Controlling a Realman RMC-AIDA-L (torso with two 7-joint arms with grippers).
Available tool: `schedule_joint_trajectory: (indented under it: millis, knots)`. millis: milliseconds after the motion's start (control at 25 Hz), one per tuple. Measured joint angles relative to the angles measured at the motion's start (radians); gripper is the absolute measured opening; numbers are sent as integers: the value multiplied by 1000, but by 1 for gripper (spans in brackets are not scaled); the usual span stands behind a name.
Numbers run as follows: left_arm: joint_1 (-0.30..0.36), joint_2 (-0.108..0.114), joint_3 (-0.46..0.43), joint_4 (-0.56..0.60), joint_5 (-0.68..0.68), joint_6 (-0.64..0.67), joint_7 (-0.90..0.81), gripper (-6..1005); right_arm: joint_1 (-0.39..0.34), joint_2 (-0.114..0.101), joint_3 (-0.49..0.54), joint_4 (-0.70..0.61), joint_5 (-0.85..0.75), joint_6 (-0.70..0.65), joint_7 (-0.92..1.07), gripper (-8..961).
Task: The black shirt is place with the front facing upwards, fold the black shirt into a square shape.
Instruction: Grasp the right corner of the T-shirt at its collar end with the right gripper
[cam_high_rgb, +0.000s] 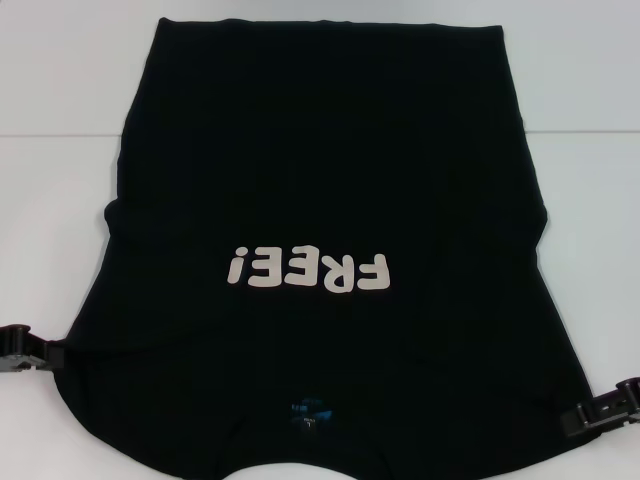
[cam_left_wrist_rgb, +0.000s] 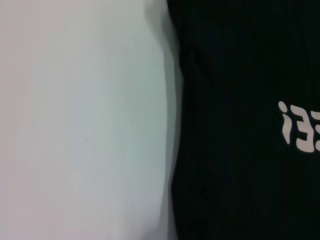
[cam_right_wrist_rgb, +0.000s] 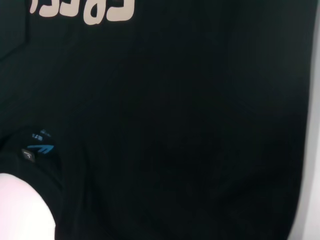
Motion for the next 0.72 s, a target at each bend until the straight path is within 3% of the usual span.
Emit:
schedule_joint_trajectory:
  millis: [320,720]
  knots:
    - [-4,2,1,0,5,-5,0,32,-5,-15,5,0,-1,3,9,788]
    - [-6,3,1,0,2,-8,0,33,10,4,3,-4,-39,12,11,787]
